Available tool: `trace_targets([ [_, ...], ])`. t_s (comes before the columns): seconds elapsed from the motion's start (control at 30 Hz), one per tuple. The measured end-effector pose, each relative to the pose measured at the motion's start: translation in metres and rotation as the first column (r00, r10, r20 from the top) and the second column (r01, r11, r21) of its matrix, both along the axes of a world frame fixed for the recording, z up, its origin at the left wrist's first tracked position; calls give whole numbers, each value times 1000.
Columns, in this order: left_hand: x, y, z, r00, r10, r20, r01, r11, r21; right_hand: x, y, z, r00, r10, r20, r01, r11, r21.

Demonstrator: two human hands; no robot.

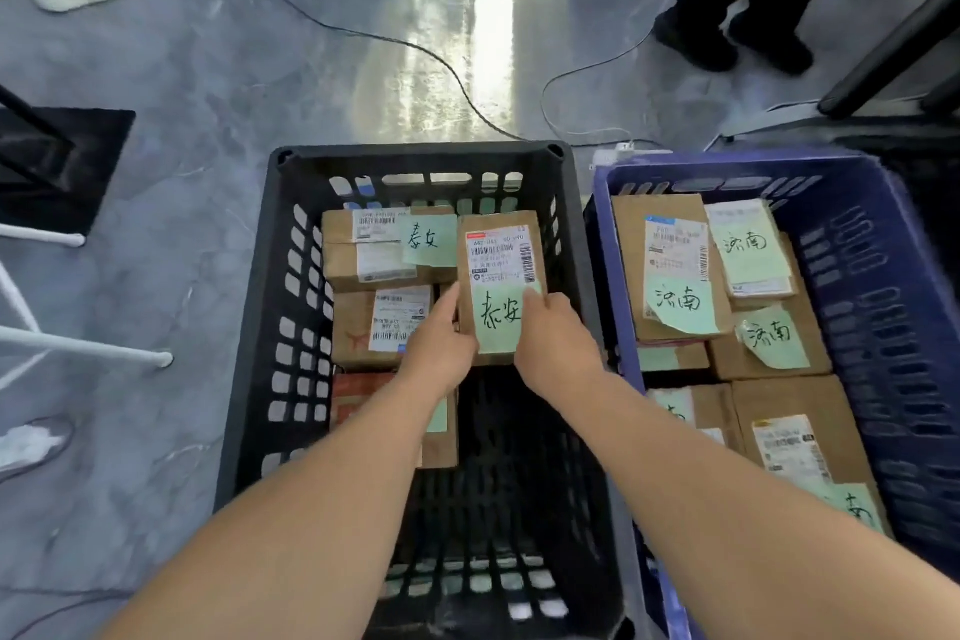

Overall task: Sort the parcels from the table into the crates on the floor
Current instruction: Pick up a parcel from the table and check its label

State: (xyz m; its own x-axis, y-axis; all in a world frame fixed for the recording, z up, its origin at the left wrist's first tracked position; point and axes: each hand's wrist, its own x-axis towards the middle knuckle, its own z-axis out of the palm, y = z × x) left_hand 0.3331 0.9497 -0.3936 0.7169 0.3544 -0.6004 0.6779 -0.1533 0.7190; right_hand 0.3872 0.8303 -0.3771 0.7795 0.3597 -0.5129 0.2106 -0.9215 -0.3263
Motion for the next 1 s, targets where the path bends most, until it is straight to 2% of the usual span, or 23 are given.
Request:
trace_targets([
  [0.23, 24, 8, -49, 999, -43, 15, 42, 999, 28, 20, 22, -41, 997, 58, 43, -51, 988, -146],
  [0.37, 26, 12, -61, 984, -176, -10, 176, 984, -7, 25, 27, -57, 991, 136, -2, -134, 971, -199],
  [0.6, -8, 22, -38, 932, -332, -144, 350, 928, 129, -17, 12, -36, 994, 105, 17, -102, 989, -108],
  [0.83, -51, 11, 40, 844, -495, -207, 536, 795, 283, -70, -13, 41, 1000, -21, -23, 19, 995, -93],
  [1.0, -80, -6, 119, 739, -655, -155, 627, 587, 512, -105, -34, 118, 984, -154, 87, 162, 983, -87],
])
